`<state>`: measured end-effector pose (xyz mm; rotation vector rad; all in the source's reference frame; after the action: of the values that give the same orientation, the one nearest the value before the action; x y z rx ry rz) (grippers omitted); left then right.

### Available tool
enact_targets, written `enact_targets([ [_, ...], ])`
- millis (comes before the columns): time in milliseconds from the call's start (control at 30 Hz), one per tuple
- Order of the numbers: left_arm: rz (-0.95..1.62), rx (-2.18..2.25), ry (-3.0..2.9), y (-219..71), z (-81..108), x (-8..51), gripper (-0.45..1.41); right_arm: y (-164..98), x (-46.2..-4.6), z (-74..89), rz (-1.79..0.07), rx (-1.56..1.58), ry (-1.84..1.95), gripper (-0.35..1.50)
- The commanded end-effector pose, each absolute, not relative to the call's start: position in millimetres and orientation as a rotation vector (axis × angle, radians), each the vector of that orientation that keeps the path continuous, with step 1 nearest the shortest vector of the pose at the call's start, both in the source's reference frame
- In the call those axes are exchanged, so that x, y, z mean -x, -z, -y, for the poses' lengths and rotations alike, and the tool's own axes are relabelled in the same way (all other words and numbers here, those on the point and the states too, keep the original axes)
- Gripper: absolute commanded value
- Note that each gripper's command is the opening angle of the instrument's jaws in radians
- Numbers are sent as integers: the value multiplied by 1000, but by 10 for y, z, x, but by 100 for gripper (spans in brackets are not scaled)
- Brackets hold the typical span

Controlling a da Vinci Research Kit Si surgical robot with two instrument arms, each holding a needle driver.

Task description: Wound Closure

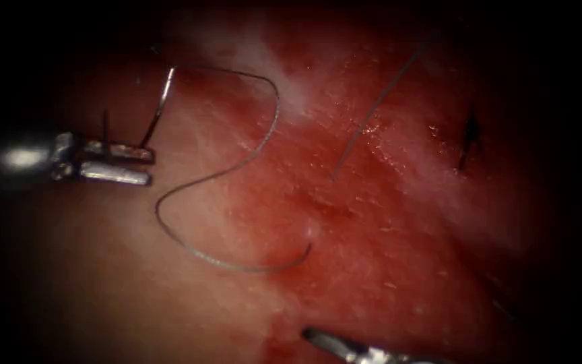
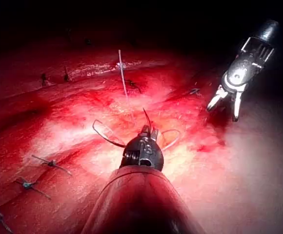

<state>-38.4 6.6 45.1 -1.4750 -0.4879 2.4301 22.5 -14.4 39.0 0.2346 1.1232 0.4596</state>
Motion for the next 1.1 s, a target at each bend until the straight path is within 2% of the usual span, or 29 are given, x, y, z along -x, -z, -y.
enact_targets([
  [33, 487, 1481, -2435, -457, -64, 389, -45, -401, -220, 137, -1119, -228, -463, 94],
  [267, 484, 1481, -2437, -461, -64, 390, -45, -425, -200, 117, -1094, -181, -481, 79],
  [367, 482, 1480, -2437, -461, -64, 391, -45, -440, -208, 110, -1091, -155, -474, 74],
  [567, 481, 1480, -2438, -462, -63, 391, -45, -468, -235, 99, -1046, -109, -399, 76],
  [633, 482, 1481, -2438, -462, -62, 390, -45, -483, -241, 97, -1013, -92, -364, 59],
  [667, 482, 1481, -2438, -462, -62, 390, -45, -483, -241, 97, -1013, -92, -364, 59],
  [733, 482, 1481, -2438, -462, -62, 389, -45, -492, -241, 95, -1008, -79, -352, 47],
  [933, 481, 1480, -2438, -462, -62, 391, -45, -511, -243, 96, -987, -64, -324, 52],
  [1067, 481, 1480, -2438, -462, -62, 390, -45, -518, -248, 99, -973, -66, -309, 52],
  [1100, 481, 1480, -2438, -462, -62, 390, -45, -519, -249, 99, -972, -64, -310, 47],
])
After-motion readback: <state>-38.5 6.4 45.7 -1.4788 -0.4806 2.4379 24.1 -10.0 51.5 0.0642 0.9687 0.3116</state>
